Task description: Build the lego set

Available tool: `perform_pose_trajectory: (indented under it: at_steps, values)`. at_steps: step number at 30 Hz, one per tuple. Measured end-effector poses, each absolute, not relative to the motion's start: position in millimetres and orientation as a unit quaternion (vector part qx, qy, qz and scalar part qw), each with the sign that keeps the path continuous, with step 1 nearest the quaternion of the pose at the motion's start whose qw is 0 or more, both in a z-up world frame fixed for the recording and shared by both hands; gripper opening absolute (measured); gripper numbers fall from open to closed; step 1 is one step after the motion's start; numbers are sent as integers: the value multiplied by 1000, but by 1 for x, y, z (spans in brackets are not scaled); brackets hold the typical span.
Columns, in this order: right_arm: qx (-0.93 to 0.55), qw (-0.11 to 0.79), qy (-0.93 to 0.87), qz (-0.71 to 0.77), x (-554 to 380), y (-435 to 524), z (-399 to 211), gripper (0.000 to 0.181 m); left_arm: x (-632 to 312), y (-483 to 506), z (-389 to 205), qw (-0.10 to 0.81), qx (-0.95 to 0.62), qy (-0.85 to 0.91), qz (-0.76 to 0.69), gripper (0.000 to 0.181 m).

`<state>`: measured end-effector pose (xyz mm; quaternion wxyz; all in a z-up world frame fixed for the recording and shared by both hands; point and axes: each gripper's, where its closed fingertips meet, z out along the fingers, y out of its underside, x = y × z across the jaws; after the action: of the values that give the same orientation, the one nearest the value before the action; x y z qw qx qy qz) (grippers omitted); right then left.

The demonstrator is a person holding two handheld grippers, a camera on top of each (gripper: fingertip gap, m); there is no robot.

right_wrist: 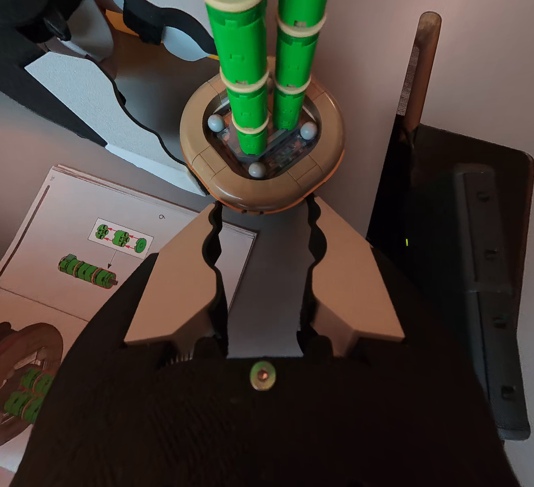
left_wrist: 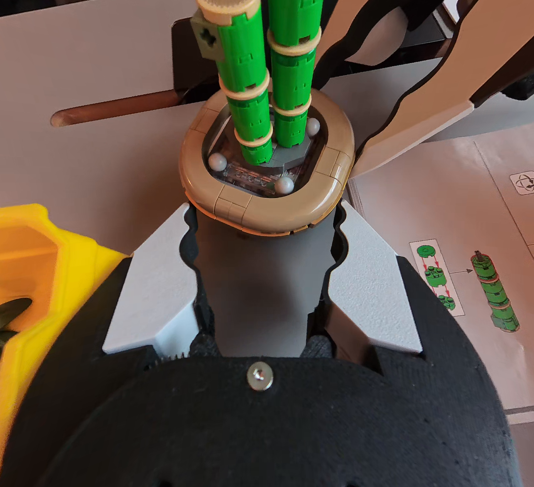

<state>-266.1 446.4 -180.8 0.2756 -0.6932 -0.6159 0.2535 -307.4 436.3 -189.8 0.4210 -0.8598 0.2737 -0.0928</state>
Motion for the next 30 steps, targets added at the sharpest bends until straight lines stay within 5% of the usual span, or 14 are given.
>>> perform_pose_trajectory:
  at_steps: [9,20,30]
  values:
    - [-734,292,-564,240,-259,443,-178,66,-309,436,-187,444,-852,268,-79,95]
    - [-738,470,-458,156,-194,371,-89,77,-314,377,-136,509,-820,248,-84,97]
    - [-725,628,-283,25,-122,203,104,94,-362,314,58,669,-710,149,-165,81]
